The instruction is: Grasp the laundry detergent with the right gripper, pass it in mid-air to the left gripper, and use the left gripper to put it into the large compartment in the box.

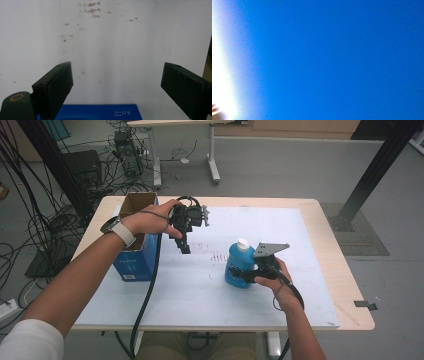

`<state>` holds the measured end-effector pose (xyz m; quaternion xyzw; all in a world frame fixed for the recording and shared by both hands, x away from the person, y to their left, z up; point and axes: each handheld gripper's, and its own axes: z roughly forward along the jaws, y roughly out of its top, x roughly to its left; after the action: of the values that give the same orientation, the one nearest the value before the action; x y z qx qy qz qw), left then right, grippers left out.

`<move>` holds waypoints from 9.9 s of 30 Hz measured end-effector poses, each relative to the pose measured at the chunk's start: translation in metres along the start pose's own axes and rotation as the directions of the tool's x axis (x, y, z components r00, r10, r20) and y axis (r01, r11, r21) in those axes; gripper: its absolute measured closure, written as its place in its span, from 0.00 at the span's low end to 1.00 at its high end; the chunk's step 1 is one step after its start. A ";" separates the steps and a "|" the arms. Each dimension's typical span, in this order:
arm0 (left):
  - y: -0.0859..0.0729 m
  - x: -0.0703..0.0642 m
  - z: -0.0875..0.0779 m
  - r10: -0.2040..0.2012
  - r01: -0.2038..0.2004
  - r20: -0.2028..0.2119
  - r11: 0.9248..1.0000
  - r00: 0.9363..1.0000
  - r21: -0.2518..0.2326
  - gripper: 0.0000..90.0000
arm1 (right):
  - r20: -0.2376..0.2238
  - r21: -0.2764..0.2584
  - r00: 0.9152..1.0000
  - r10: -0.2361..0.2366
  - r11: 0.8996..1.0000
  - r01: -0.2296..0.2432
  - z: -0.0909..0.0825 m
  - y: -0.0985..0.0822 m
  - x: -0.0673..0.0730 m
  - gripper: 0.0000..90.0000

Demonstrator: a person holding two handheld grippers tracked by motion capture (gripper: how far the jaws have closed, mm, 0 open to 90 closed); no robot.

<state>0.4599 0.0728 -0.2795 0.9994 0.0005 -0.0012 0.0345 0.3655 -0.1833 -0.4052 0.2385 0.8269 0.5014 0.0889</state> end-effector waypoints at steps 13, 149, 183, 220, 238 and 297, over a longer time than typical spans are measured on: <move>0.000 0.000 0.000 -0.004 0.004 0.001 1.000 1.000 0.001 0.12 | -0.002 0.003 1.000 0.002 1.000 -0.002 0.000 0.000 0.000 0.47; -0.002 -0.031 -0.044 -0.026 0.026 0.003 0.999 1.000 0.036 0.11 | -0.218 0.048 0.975 -0.032 0.998 0.043 -0.025 0.047 0.007 0.48; 0.003 -0.054 -0.086 -0.031 0.031 0.006 0.999 0.999 0.034 0.11 | -0.311 0.084 0.941 -0.134 0.982 0.168 -0.004 0.091 0.015 0.48; 0.019 -0.066 -0.101 -0.011 0.011 0.010 1.000 1.000 0.026 0.10 | -0.363 0.136 0.913 -0.185 0.959 0.248 0.036 0.110 0.027 0.48; 0.036 -0.064 -0.108 0.001 -0.001 -0.003 1.000 1.000 0.008 0.06 | -0.368 0.135 0.913 -0.178 0.961 0.242 0.045 0.111 0.031 0.48; 0.053 -0.061 -0.100 0.036 -0.036 0.009 0.999 0.999 -0.009 0.08 | -0.379 0.135 0.909 -0.173 0.961 0.240 0.045 0.112 0.035 0.48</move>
<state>0.3992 0.0271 -0.1761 0.9991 -0.0177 -0.0051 0.0391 0.3866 -0.0876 -0.3262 0.0594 0.8911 0.4486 -0.0346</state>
